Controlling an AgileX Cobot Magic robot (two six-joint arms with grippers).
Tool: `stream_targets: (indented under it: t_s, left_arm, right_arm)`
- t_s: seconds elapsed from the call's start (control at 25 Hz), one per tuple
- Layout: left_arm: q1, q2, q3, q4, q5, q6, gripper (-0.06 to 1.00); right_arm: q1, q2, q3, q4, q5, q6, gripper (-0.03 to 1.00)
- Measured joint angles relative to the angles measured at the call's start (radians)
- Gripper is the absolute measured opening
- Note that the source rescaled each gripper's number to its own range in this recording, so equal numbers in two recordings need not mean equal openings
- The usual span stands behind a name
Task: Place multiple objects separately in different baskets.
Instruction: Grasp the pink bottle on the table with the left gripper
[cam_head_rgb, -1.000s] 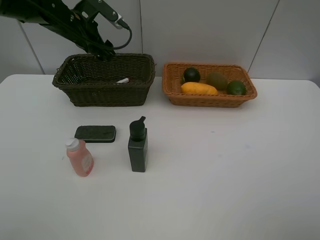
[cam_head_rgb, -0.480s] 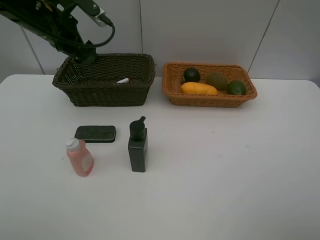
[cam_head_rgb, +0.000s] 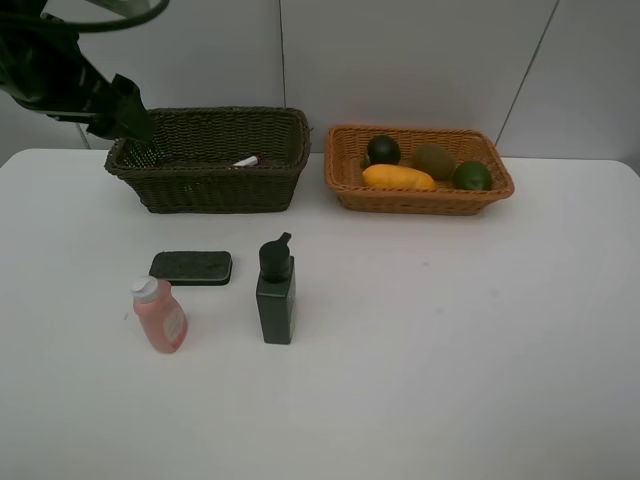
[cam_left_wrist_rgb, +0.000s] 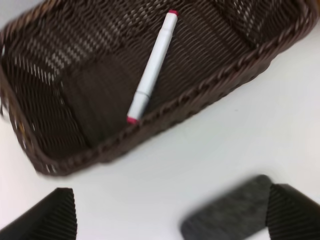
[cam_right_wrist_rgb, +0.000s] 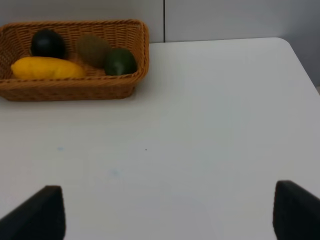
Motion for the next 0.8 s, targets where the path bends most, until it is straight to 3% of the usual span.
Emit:
stream_targets:
  t_s: [0.24,0.4,0.8]
  left_arm:
    - [-0.001,-0.051,0.001,-0.02,0.196,-0.262,1.0]
    - [-0.053,-0.051,0.003,-0.026,0.318,-0.318,1.0]
    - [-0.126,-0.049,0.006,-0.031,0.436,-0.449,1.0]
  right_arm:
    - [0.0,0.0,0.0,0.0,-0.001,0.0,1.0]
    - [0.0,0.0,0.0,0.0,-0.001,0.0,1.0]
    - [0.0,0.0,0.0,0.0,-0.001,0.0,1.0]
